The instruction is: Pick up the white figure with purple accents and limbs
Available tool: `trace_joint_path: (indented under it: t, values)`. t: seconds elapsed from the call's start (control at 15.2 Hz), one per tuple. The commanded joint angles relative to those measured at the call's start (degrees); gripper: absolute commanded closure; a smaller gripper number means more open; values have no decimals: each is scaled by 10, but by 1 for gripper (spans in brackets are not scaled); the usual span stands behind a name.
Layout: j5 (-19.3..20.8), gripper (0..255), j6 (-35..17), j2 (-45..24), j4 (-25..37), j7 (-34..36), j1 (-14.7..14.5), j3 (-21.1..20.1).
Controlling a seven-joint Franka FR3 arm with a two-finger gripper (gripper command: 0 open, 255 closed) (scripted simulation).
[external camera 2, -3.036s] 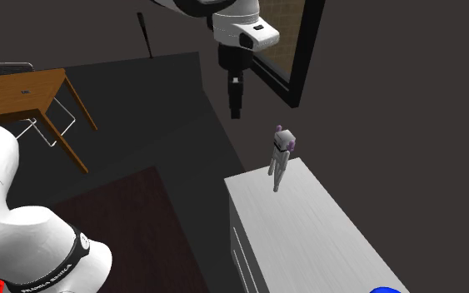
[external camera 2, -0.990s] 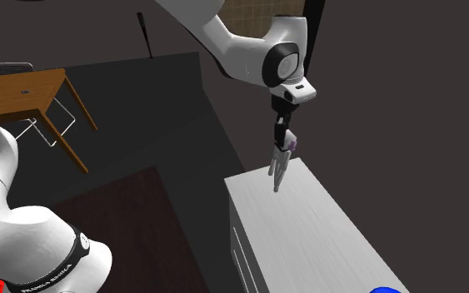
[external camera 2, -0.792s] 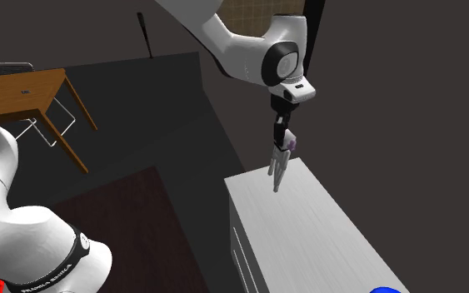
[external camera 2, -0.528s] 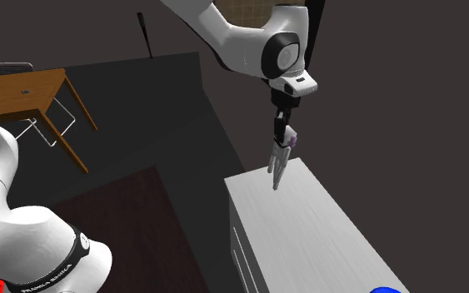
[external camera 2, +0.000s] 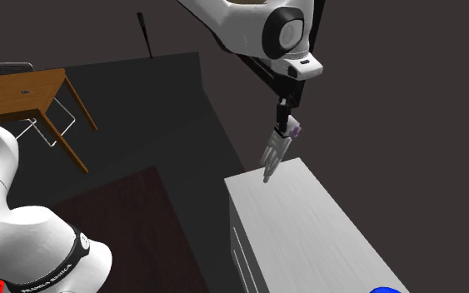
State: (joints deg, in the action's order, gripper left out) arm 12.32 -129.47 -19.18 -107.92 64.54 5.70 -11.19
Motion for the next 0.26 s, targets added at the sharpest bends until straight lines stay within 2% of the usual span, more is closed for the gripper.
trace_joint_path:
  t: [0.0,0.2]
  values:
    - [-4,255,13,10,4,-3,1,-2]
    - [-6,255,21,14,7,-5,1,-2]
